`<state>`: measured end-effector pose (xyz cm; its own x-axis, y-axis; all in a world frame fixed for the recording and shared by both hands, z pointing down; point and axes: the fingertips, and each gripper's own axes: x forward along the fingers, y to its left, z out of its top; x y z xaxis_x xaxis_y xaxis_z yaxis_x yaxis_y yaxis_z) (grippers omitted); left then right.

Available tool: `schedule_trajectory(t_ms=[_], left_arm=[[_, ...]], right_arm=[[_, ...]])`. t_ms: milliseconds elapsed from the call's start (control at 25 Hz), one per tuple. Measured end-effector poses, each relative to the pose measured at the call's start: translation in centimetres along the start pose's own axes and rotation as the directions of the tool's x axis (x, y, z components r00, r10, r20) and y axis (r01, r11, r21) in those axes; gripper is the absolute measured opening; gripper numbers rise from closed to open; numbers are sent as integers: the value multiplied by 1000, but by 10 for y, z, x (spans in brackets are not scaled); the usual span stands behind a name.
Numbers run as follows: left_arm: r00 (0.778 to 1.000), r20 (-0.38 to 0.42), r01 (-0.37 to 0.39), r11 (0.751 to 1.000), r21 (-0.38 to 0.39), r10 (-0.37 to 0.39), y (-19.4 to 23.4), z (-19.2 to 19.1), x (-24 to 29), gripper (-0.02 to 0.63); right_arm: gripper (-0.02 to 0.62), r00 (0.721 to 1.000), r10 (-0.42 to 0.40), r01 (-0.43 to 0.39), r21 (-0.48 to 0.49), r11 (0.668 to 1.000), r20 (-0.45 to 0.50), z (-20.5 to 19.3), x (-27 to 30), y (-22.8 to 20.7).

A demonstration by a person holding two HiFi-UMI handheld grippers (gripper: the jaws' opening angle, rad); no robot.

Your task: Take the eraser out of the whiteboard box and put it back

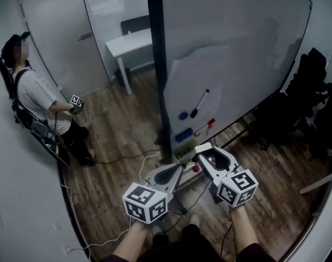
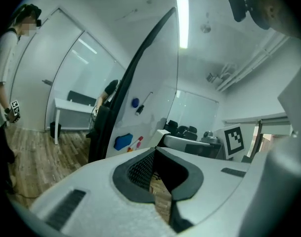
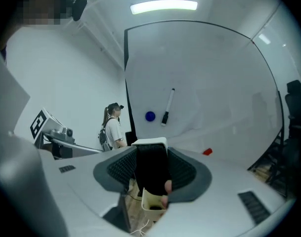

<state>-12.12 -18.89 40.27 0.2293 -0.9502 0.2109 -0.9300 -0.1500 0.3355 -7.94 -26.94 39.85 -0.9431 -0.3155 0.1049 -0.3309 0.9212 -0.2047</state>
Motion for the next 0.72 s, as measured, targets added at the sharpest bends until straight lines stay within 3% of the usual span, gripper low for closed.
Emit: schedule_trajectory(t_ms=[400, 720], left_arm=[[991, 59, 113, 989, 96, -119, -35, 45, -23, 6], [969, 135, 189, 970, 152, -209, -61, 91, -51, 6]], right_arm=[[186, 985, -40, 35, 36, 999, 170, 60, -45, 29], [186, 960, -58, 57, 13, 998, 274, 105, -74, 50]])
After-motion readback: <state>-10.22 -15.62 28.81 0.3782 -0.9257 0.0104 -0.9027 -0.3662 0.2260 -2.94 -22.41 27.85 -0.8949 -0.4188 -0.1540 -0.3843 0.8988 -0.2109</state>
